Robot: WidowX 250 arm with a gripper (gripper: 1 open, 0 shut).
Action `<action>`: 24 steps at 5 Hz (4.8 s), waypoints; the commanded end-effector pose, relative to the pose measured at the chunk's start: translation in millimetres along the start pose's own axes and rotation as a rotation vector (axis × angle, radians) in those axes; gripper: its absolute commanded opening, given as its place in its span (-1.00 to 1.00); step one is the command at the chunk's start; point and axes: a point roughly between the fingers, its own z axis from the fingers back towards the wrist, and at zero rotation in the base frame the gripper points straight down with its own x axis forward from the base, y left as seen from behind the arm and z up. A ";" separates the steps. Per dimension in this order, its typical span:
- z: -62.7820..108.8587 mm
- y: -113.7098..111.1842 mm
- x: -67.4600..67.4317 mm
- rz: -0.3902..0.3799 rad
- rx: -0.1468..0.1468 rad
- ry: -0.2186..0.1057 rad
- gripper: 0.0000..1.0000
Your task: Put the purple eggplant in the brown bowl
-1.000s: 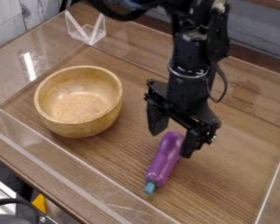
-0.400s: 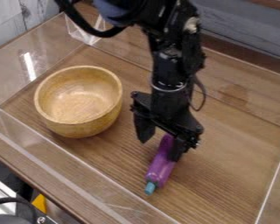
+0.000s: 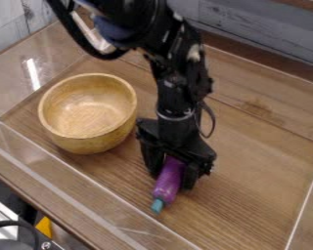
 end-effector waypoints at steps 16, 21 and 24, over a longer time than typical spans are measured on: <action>28.5 60.8 17.8 -0.016 -0.083 -0.035 -1.00; 21.3 76.6 12.0 0.089 -0.073 -0.027 -1.00; 18.1 86.1 9.4 0.030 -0.072 -0.020 -1.00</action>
